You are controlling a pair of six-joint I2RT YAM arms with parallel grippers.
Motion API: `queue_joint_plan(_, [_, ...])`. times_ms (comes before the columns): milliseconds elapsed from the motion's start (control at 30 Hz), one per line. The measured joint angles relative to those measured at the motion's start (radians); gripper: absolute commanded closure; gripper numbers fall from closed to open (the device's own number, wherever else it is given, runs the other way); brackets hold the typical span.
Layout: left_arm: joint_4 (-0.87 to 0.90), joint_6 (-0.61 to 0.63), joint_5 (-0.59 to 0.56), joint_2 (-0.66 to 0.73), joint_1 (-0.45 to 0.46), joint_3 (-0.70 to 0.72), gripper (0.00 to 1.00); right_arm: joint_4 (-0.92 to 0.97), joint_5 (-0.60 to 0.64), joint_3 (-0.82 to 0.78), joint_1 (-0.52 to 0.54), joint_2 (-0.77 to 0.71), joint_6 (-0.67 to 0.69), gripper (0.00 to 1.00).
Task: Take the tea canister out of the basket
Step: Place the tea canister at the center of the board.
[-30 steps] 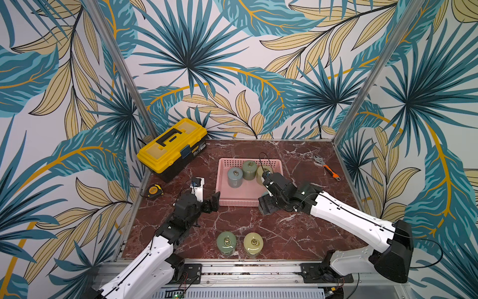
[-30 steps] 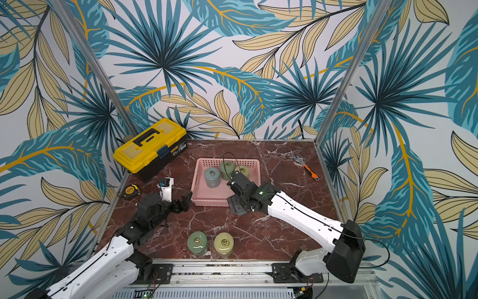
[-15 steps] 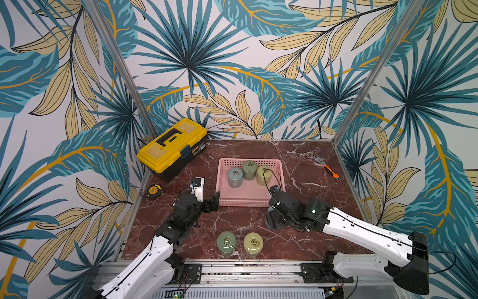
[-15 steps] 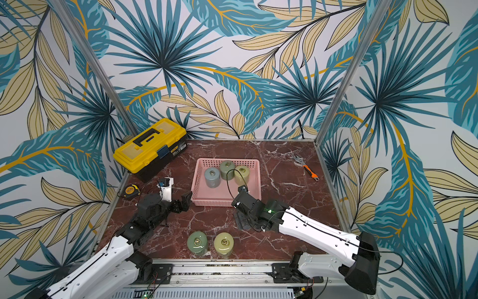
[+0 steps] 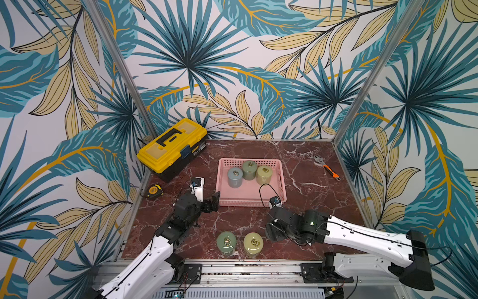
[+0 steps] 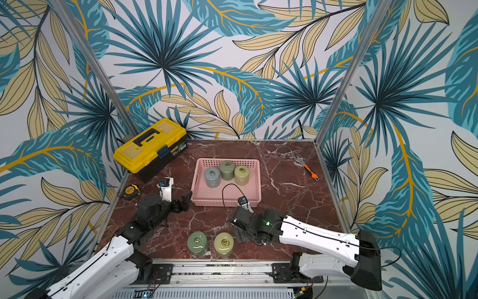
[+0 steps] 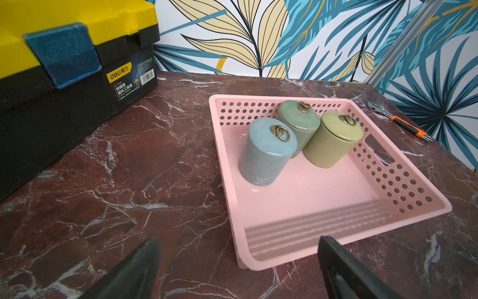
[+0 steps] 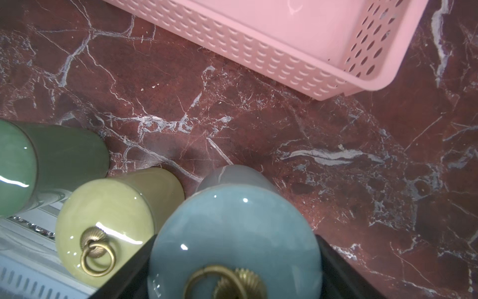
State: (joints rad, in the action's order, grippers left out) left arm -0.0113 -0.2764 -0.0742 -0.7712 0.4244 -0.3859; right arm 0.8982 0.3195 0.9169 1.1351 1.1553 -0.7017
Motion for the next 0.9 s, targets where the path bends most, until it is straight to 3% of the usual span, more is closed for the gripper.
queue_joint_plan(900, [0.0, 0.0, 0.0, 0.0, 0.0, 0.0, 0.0, -0.052, 0.032, -0.153, 0.151, -0.006, -0.237, 0.43])
